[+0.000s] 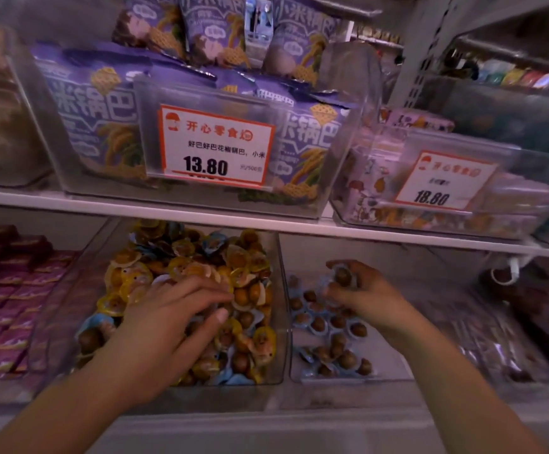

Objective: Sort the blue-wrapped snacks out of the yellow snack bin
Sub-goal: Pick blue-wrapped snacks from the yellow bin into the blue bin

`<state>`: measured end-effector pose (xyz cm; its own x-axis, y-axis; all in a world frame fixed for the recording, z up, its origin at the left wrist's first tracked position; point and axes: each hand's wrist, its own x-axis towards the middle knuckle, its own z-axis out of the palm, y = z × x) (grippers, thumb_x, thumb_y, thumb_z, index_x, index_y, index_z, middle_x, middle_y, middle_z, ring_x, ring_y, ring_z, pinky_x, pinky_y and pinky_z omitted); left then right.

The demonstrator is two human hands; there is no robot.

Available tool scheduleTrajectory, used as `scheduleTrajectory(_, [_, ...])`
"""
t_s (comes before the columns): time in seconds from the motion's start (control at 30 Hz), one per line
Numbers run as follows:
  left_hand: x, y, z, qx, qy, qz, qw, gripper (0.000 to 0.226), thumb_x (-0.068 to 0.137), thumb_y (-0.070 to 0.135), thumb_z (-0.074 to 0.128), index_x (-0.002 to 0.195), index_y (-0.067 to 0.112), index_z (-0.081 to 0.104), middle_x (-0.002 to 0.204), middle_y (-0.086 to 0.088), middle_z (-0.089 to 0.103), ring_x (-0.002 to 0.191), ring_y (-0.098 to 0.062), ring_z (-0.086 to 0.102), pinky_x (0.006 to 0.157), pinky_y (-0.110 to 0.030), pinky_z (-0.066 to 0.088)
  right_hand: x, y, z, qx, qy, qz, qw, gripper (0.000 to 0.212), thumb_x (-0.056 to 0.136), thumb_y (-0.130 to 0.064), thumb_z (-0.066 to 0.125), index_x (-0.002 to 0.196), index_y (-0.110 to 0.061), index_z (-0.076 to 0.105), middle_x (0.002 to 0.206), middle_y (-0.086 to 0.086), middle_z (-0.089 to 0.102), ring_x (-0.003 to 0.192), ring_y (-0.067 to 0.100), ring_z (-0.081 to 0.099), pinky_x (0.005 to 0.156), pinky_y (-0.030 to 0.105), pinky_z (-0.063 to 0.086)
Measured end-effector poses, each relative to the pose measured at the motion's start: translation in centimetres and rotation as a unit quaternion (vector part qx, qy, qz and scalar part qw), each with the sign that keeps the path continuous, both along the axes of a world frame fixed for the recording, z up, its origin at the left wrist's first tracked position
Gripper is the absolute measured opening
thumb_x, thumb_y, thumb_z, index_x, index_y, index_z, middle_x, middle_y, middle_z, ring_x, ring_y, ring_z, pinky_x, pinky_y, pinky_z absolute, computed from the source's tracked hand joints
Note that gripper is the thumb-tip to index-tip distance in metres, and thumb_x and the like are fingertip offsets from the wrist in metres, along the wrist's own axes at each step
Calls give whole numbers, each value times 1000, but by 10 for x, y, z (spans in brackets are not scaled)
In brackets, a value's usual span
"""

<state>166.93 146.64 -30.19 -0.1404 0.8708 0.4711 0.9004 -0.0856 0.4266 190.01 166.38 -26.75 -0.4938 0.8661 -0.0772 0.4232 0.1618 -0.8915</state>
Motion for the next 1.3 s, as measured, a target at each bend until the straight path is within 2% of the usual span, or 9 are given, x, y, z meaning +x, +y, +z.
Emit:
scheduleTrajectory(0.13, [-1, -1, -1, 0, 10, -5, 1000, 31, 96, 46, 45, 114, 36, 68, 116, 26, 60, 107, -3, 59, 87, -41, 49, 13, 24, -33, 79, -191, 31, 978, 35, 94, -23, 65, 128, -17, 63, 113, 4, 69, 90, 12, 66, 61, 5, 48])
scheduleTrajectory(0.2, [-6, -4, 5, 22, 6, 2, 1000, 32, 95, 41, 46, 112, 30, 71, 114, 20, 63, 106, -8, 61, 88, -44, 49, 9, 30, -35, 187, -225, -10, 956, 27, 96, -21, 59, 121, -19, 69, 109, 5, 72, 92, 18, 69, 78, 20, 54])
scheduleTrajectory(0.27, [-16, -11, 11, 44, 27, 12, 999, 30, 95, 36, 49, 110, 26, 73, 112, 16, 65, 105, -12, 62, 89, -47, 49, 3, 31, -33, 230, -136, -45, 963, 22, 93, -15, 59, 109, -22, 73, 108, 5, 74, 102, 22, 69, 91, 30, 54])
scheduleTrajectory(0.37, [-41, -33, 18, 49, 59, 52, 996, 26, 93, 29, 52, 108, 25, 73, 111, 13, 67, 106, -17, 63, 88, -50, 47, -20, 8, -22, 237, 18, -36, 971, 24, 91, -15, 55, 89, -35, 69, 95, -9, 74, 89, 7, 69, 76, 19, 54])
scheduleTrajectory(0.47, [-59, -61, 19, 44, 70, 96, 992, 24, 90, 23, 54, 106, 23, 73, 107, 9, 68, 103, -20, 64, 87, -51, 48, -52, -35, -12, 369, 49, 45, 927, 22, 86, -22, 52, 95, -27, 72, 94, -6, 72, 88, 8, 65, 79, 14, 47])
scheduleTrajectory(0.57, [-68, -84, 11, 9, 106, 114, 988, 25, 89, 23, 57, 109, 24, 72, 117, 6, 65, 114, -23, 59, 92, -49, 46, -84, -82, -13, 460, 49, 200, 864, 23, 88, -11, 58, 105, -14, 73, 105, 2, 69, 100, 18, 64, 90, 29, 50])
scheduleTrajectory(0.8, [-79, -109, -5, -116, 203, 149, 961, 48, 90, 61, 42, 130, 39, 58, 155, 6, 35, 149, -23, 21, 116, -47, 28, -139, -140, -38, 381, -93, 429, 814, 41, 104, -46, 35, 143, -40, 45, 153, -19, 36, 149, 8, 11, 123, 39, 10])
scheduleTrajectory(1.13, [-85, -110, 1, -136, 112, 136, 975, 37, 90, 57, 50, 123, 43, 59, 156, 6, 31, 133, -25, 45, 102, -45, 44, -134, -83, -38, 463, -184, 318, 807, 15, 88, -35, 62, 97, -34, 74, 114, -21, 69, 143, 9, 32, 119, 45, 11])
scheduleTrajectory(1.3, [-71, -108, -2, -187, 263, 177, 930, 65, 88, 80, 21, 110, 43, 69, 159, -9, 29, 146, -33, 28, 112, -57, 33, -134, -92, -37, 525, -142, 257, 799, 17, 87, -32, 58, 88, -28, 74, 96, -14, 72, 130, 16, 49, 116, 53, 25])
